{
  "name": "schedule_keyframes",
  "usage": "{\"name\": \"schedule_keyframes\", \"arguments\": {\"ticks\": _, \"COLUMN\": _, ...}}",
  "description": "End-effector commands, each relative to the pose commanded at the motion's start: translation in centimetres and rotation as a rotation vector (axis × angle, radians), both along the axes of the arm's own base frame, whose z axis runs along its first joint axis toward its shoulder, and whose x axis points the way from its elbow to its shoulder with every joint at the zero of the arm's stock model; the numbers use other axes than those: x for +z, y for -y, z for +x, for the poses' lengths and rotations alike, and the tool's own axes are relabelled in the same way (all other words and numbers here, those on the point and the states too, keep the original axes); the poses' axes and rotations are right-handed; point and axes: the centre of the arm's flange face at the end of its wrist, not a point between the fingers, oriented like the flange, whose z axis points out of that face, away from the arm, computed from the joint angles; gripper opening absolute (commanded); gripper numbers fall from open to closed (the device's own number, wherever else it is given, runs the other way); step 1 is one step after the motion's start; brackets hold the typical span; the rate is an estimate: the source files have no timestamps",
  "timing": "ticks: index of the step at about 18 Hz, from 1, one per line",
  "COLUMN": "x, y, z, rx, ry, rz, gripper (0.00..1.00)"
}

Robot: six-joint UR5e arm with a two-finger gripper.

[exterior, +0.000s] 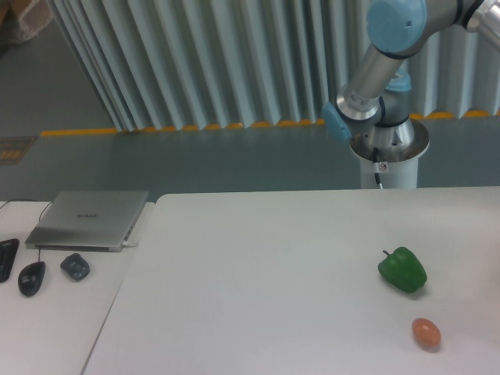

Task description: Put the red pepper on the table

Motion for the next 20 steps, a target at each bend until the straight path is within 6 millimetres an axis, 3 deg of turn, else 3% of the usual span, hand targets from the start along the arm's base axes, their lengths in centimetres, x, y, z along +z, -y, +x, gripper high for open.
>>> {"name": "schedule_keyframes", "arguments": {"ticks": 9, "x": -0.5, "y": 1.3, "z": -0.9, "rx": 0.017, "ry": 0.005, "rz": -0.004, "gripper": 1.00}}
{"name": "schedule_keyframes", "arguments": {"ticks": 20, "x": -1.1, "y": 1.6, "z": -1.9, "rx": 0.027, "ry": -0.017, "rz": 0.004, "gripper": 1.00}}
